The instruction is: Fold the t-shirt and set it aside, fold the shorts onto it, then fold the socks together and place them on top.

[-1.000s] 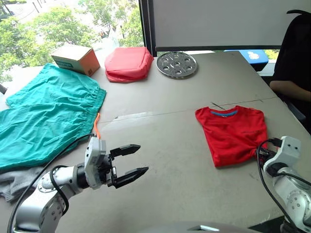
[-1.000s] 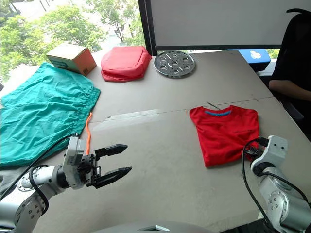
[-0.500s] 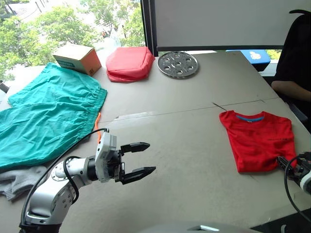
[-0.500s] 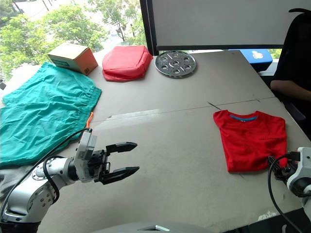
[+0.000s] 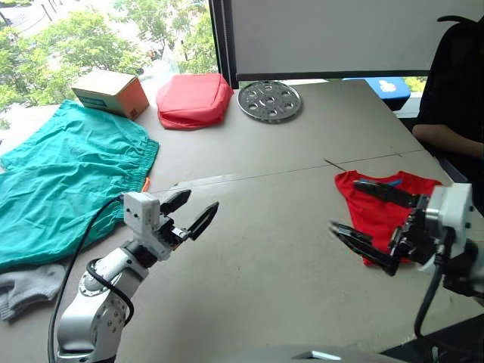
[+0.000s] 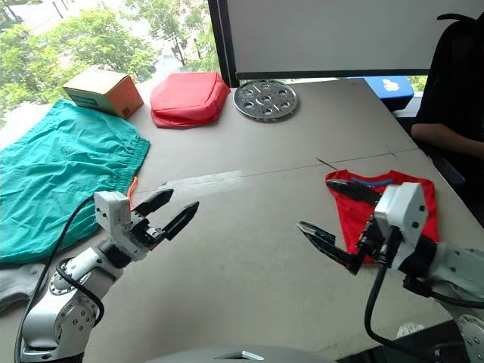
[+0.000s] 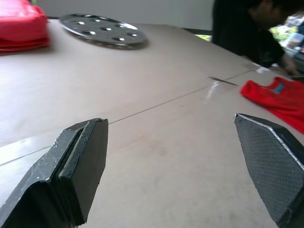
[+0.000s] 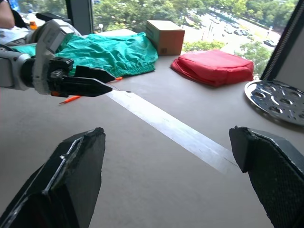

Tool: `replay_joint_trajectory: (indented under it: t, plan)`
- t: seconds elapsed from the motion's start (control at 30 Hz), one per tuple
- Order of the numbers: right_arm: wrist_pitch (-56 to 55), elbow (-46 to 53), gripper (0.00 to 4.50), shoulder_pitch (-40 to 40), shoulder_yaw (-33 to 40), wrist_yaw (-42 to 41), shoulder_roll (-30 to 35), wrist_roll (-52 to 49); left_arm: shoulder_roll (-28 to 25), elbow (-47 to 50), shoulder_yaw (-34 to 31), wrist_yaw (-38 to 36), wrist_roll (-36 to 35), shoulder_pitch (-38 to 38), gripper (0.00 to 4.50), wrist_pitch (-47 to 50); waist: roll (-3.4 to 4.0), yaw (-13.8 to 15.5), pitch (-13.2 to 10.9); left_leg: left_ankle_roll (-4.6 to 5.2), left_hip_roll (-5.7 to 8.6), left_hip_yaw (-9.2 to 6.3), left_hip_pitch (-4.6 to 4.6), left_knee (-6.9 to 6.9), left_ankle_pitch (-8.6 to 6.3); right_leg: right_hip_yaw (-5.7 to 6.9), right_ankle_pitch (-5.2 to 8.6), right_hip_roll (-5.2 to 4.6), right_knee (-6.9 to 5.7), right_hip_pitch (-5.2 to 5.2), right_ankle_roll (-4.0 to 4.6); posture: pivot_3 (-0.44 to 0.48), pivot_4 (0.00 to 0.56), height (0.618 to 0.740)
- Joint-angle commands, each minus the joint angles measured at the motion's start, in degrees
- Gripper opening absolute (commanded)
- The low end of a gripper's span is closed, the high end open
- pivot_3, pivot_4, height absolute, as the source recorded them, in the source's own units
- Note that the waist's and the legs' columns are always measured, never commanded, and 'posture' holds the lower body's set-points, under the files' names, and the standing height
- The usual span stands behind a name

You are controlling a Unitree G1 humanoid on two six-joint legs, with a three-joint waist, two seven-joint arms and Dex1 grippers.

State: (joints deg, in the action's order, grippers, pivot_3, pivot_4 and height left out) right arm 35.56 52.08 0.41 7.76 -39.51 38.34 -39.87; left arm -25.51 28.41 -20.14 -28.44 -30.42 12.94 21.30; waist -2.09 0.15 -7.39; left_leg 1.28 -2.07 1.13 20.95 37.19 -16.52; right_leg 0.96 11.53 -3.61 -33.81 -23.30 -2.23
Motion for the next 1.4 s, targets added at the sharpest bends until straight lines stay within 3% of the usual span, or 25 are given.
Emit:
replay_joint_trajectory:
  t: [0.03, 0.27, 0.53, 0.67, 0.7, 0.77, 1.0, 1.07, 1.17, 1.4]
  plan:
    - [-5.27, -5.08, 4.42, -5.45, -10.19, -3.38, -1.87, 5.56, -1.62, 3.08, -5.3, 6.29, 6.07, 2.58, 4.5, -0.1, -0.02, 0.49, -0.03, 0.0, 0.01, -0.01, 0.05, 0.0, 0.0, 0.0, 0.0, 0.01, 0.02, -0.03, 0.01, 0.0, 0.15, 0.74]
    - [-13.18, -15.59, 4.42, -11.81, -18.75, -9.52, -4.24, 12.13, -8.48, -2.71, -7.03, 7.53, 11.22, 2.58, 4.5, 5.56, -0.02, 1.01, -0.08, 0.01, -0.02, -0.01, 0.04, 0.15, 0.0, 0.02, 0.05, -0.16, -0.04, -0.03, -0.07, 0.0, 0.15, 0.74]
    - [-15.38, -18.05, 4.42, -11.72, -18.75, -9.03, -5.5, 14.4, -13.86, -14.88, -4.78, 7.43, 17.55, -4.34, 4.5, 5.9, -0.04, 0.67, -0.07, -0.01, -0.04, 0.06, -0.03, 0.04, 0.01, 0.03, -0.02, -0.11, -0.15, -0.07, 0.02, 0.0, 0.15, 0.74]
    - [-15.36, -17.91, 4.42, -11.11, -18.22, -8.29, -5.52, 14.97, -13.84, -19.52, -3.71, 8.04, 16.83, -8.82, 4.5, 13.16, -0.04, 0.63, -0.07, -0.01, -0.03, 0.04, -0.02, 0.0, 0.01, 0.06, -0.02, -0.08, -0.12, -0.07, 0.04, 0.0, 0.15, 0.74]
    - [-15.23, -17.73, 4.5, -10.88, -18.09, -8.08, -5.48, 14.97, -13.84, -19.94, -3.89, 7.72, 16.2, -9.15, 3.99, 15.44, -0.06, 0.61, -0.06, -0.01, -0.04, 0.06, -0.02, 0.01, 0.01, 0.05, -0.03, -0.09, -0.13, -0.07, 0.03, 0.0, 0.15, 0.74]
    - [-14.98, -17.28, 4.5, -10.4, -17.82, -7.7, -5.34, 14.96, -14.13, -20.61, -4.0, 7.11, 15.57, -9.12, 3.38, 18.65, -0.05, 0.58, -0.06, -0.01, -0.06, 0.09, -0.07, 0.03, 0.01, 0.03, -0.03, -0.13, -0.15, -0.05, 0.02, 0.0, 0.15, 0.74]
    - [-14.06, -16.29, 4.5, -9.66, -16.74, -6.96, -4.16, 14.83, -13.07, -18.94, -5.43, 1.24, 4.66, -11.7, 0.17, 33.38, 0.39, 0.6, 0.13, -0.01, -0.06, 0.15, -0.22, 0.02, 0.01, -0.03, -0.02, -0.15, -0.24, -0.02, 0.01, 0.0, 0.15, 0.74]
    - [-13.5, -16.22, 4.5, -9.61, -15.89, -6.51, -3.93, 14.64, -12.03, -16.25, -6.63, -1.25, -2.04, -14.25, 0.08, 39.84, 0.4, 0.81, 0.15, -0.01, -0.02, 0.13, -0.21, 0.03, 0.01, -0.03, -0.02, -0.16, -0.23, 0.0, 0.01, 0.0, 0.15, 0.74]
    - [-12.7, -16.09, 4.5, -9.22, -14.6, -5.91, -3.15, 14.61, -12.62, -11.3, -3.59, -4.47, -7.81, -16.49, 0.08, 45.89, 0.37, 1.02, 0.15, -0.01, 0.05, 0.02, -0.17, 0.09, 0.01, 0.0, -0.02, -0.2, -0.2, 0.1, 0.02, 0.0, 0.15, 0.74]
    - [-11.13, -14.32, 4.5, -4.25, -10.11, -5.02, 0.64, 15.26, -8.27, -6.18, 10.37, -3.33, -11.47, -24.01, 0.08, 52.79, 0.14, 0.9, 0.17, 0.01, 0.57, -0.13, -0.13, 0.17, 0.01, -0.03, -0.02, -0.43, -0.2, 0.24, 0.01, 0.0, 0.15, 0.74]
